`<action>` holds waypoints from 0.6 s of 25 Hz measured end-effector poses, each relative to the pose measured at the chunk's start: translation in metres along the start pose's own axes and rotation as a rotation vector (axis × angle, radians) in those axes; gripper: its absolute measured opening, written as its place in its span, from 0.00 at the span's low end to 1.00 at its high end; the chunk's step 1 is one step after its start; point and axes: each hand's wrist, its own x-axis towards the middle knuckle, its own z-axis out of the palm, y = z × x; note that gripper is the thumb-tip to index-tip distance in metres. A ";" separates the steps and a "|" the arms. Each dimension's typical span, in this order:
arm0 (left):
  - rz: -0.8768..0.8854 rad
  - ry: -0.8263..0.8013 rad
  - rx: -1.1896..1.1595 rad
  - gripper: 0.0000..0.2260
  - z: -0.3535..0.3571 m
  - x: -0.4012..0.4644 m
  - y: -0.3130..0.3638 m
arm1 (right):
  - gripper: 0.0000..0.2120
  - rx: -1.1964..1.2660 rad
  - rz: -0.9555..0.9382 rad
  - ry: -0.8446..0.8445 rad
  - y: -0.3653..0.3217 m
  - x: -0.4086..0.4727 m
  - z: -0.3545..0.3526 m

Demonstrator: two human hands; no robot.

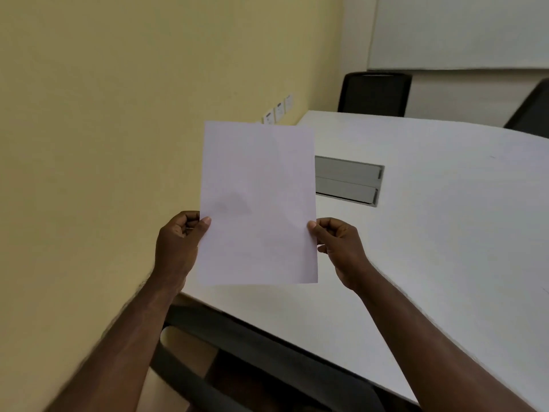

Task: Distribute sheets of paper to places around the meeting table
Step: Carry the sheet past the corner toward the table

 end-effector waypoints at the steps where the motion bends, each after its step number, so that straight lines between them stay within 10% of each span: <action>1: -0.004 -0.037 -0.001 0.05 0.011 0.013 -0.006 | 0.06 -0.012 0.007 0.043 0.003 0.006 -0.004; 15: -0.059 -0.581 0.140 0.07 0.170 0.132 -0.137 | 0.06 -0.185 0.195 0.659 0.125 0.071 -0.048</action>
